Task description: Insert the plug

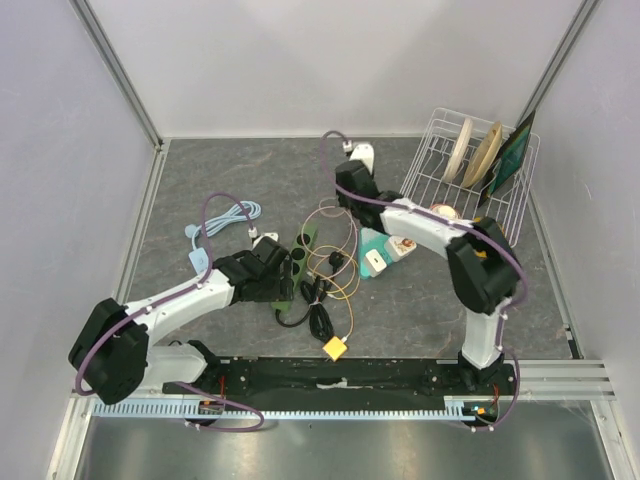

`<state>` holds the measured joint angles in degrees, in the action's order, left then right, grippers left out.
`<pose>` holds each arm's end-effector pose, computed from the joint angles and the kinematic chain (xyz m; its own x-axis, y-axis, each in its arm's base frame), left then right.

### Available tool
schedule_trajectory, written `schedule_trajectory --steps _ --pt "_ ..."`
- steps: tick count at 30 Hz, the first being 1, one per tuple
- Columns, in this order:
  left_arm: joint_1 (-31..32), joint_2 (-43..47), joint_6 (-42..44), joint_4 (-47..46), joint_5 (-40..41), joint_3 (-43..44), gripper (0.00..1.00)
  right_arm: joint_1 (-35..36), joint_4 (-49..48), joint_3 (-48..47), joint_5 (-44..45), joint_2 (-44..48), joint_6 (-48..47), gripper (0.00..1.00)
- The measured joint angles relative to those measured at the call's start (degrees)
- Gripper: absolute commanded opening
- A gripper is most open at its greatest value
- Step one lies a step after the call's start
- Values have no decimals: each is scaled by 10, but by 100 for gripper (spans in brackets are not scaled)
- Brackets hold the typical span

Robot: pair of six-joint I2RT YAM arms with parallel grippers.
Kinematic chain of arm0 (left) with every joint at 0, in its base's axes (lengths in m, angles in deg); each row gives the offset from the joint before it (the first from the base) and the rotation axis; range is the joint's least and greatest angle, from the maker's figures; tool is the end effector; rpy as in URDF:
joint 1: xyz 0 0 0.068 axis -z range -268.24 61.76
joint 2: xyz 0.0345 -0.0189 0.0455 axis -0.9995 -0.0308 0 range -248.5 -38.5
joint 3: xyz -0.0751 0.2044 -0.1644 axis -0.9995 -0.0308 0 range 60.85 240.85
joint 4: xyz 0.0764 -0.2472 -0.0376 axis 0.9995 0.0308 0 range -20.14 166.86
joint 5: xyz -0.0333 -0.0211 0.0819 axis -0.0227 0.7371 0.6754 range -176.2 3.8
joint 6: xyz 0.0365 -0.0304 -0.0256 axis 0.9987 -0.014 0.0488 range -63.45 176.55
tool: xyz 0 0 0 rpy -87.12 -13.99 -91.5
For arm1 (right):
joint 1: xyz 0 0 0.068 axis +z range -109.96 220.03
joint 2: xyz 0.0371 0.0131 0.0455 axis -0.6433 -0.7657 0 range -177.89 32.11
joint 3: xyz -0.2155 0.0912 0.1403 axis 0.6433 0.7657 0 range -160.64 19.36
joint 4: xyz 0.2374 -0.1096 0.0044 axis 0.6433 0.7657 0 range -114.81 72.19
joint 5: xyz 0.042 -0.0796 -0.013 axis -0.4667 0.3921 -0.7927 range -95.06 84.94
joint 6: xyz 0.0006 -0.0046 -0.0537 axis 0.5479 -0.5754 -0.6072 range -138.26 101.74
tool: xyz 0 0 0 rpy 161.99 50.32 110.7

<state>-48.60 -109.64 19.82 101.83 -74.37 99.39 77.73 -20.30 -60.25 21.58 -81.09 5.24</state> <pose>0.1741 -0.1348 0.1837 -0.8902 -0.0228 -0.4549 0.0300 0.9937 -0.1084 0.3615 0.2592 0.2053 -0.5544 0.0221 -0.8320 -0.0506 0.9969 0.0602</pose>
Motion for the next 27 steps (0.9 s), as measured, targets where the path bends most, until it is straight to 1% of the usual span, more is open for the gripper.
schedule_trajectory --steps 2,5,7,11,15,18,22,23,27 --pt "0 -1 0 -1 0 0 83 -12 5 0 7 54 -26 2" --pt "0 0 0 -4 -1 0 83 -41 9 -8 12 132 -69 6" --pt "0 4 0 -4 -1 0 83 -65 8 -24 13 176 -101 6" --pt "0 21 -1 -4 1 0 83 -104 8 -53 11 233 -155 6" --pt "0 42 -3 -2 2 0 83 -113 13 -61 -14 273 -197 3" --pt "0 65 -4 7 6 1 83 -112 27 -56 -85 305 -232 4" --pt "0 117 -7 18 8 9 83 -112 41 -19 -224 351 -266 4" --pt "0 136 -8 18 7 14 83 -112 38 9 -274 368 -275 4" --pt "0 208 -17 7 -7 40 83 -108 43 113 -402 407 -304 4"
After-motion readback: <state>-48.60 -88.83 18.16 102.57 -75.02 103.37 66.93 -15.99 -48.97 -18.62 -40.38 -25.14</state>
